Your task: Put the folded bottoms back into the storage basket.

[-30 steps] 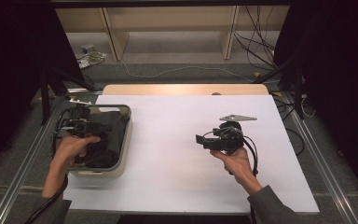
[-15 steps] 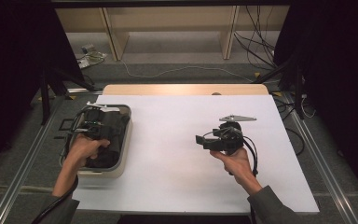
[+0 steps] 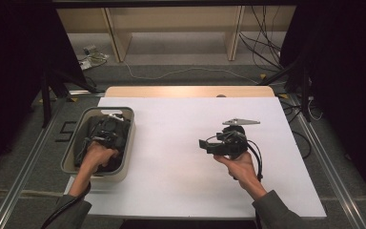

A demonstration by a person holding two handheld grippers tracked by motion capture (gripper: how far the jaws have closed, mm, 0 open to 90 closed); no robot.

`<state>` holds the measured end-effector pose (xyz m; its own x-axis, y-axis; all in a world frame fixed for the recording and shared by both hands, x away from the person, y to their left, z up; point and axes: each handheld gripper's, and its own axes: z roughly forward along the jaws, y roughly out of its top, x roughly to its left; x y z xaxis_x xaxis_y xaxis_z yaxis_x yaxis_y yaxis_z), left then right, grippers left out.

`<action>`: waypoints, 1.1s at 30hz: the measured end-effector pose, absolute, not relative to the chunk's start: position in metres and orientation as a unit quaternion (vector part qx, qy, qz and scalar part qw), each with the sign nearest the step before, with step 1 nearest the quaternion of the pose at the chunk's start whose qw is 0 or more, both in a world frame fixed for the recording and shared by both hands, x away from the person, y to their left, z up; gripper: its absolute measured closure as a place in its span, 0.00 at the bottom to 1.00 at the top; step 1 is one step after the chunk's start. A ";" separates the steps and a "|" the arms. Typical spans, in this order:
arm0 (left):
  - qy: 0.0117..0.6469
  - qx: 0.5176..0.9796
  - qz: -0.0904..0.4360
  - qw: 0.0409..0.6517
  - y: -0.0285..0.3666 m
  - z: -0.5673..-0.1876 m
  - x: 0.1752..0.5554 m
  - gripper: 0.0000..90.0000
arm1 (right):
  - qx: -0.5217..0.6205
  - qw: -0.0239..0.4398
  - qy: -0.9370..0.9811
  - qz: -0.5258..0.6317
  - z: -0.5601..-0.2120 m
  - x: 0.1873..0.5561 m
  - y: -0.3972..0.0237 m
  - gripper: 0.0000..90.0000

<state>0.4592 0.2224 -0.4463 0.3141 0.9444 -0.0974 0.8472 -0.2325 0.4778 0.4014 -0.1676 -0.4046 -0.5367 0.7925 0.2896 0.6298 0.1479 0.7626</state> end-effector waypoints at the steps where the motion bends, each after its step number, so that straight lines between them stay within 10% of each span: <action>1: 0.576 0.778 0.101 0.227 0.224 -0.449 0.462 0.97 | 0.472 0.091 0.752 0.450 -0.405 0.401 -0.168 0.22; 21: 0.595 0.753 0.078 0.269 0.235 -0.444 0.458 0.86 | 0.471 0.098 0.748 0.458 -0.401 0.400 -0.172 0.22; 33: 0.588 0.749 0.104 0.285 0.238 -0.415 0.446 0.63 | 0.471 0.098 0.746 0.462 -0.400 0.399 -0.173 0.22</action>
